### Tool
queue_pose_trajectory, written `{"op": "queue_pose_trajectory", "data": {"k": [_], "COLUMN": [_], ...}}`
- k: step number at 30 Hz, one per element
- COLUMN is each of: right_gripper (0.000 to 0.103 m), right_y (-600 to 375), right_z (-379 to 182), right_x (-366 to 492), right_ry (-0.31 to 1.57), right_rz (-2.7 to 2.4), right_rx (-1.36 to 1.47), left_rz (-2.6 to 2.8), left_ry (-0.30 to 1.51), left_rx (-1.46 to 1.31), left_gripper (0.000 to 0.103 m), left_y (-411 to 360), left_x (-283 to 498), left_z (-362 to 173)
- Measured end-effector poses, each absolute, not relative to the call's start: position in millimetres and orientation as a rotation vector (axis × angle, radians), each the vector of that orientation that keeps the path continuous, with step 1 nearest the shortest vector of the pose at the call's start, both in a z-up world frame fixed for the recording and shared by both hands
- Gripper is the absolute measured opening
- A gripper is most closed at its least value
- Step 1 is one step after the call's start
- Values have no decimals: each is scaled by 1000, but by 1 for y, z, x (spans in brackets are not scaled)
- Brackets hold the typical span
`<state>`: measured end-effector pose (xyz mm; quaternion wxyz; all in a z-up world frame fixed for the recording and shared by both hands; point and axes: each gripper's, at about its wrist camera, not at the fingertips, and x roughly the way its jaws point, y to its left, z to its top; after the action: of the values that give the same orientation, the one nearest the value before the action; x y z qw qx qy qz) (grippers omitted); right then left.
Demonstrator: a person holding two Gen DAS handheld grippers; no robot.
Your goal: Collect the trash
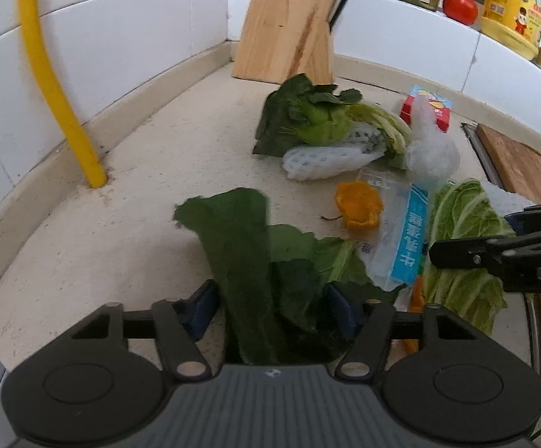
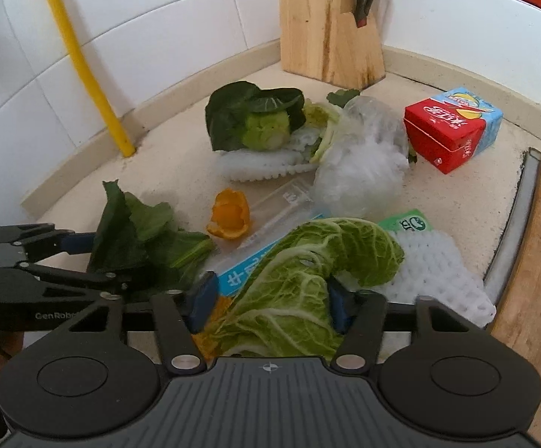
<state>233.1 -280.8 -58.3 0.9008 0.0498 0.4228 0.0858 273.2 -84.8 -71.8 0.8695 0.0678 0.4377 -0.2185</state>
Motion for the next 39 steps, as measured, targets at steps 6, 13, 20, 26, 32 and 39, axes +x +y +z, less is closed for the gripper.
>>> {"op": "queue_pose_trajectory", "data": {"k": [6, 13, 20, 26, 32, 39], "right_gripper": [18, 11, 10, 10, 10, 10], "right_y": [-284, -282, -284, -285, -284, -276], "right_z": [-52, -43, -26, -16, -5, 1], "right_x": [228, 217, 208, 203, 195, 190], "right_ry": [871, 861, 811, 786, 749, 729], "right_rz": [185, 214, 227, 233, 238, 260], "right_rx": [120, 132, 149, 167, 168, 164], "left_rz": [-449, -461, -457, -452, -441, -413], "left_ry": [937, 958, 929, 899, 876, 851], "left_rx": [135, 85, 37, -2, -39, -62], "left_gripper": [22, 8, 7, 7, 7, 7], "left_y": [-88, -82, -70, -59, -50, -39], "left_x": [264, 253, 245, 239, 234, 223], "left_z": [-67, -61, -48, -35, -25, -17]}}
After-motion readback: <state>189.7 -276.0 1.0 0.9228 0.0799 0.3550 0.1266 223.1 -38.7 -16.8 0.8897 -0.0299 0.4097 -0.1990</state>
